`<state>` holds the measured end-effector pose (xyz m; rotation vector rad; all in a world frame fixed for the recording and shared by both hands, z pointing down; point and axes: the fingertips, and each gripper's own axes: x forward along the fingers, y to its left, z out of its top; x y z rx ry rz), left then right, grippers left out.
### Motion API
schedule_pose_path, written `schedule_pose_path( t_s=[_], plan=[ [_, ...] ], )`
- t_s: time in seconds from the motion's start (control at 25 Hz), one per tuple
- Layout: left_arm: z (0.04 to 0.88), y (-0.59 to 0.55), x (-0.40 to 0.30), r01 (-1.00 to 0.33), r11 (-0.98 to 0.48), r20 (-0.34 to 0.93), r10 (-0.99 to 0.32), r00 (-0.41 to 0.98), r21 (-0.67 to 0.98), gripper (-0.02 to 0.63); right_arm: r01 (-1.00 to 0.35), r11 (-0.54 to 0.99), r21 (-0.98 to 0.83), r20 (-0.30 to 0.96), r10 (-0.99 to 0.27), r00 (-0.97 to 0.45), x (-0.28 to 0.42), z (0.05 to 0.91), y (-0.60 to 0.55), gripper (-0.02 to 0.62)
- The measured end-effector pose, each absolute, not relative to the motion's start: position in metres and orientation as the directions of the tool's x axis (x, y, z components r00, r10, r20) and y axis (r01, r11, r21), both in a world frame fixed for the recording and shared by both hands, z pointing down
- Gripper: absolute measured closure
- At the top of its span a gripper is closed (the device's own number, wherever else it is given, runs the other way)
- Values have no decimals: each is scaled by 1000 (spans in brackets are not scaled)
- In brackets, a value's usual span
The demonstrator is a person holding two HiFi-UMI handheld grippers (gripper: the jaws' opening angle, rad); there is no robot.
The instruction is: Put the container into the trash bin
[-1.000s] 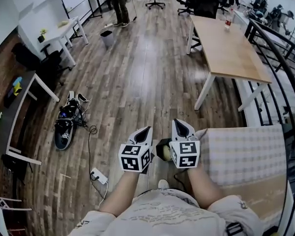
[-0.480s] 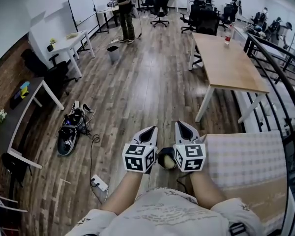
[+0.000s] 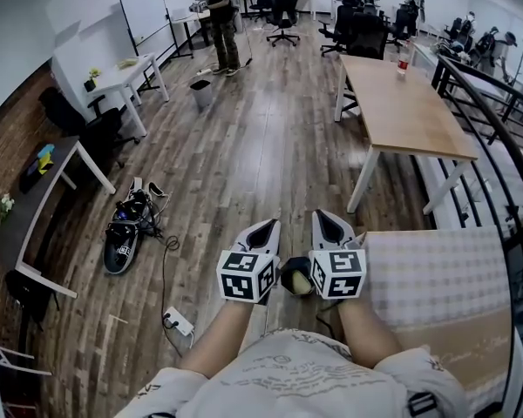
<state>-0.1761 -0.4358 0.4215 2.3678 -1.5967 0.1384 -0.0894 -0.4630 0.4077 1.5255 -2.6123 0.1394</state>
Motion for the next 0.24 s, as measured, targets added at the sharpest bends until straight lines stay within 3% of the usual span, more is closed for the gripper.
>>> schedule_pose_path(
  t_s=[0.24],
  plan=[
    [420,-433,-172,-919,-356,237,-890,389,170,600,-867,498,-24,157,-854,-496,-93,413,-459,594]
  ],
)
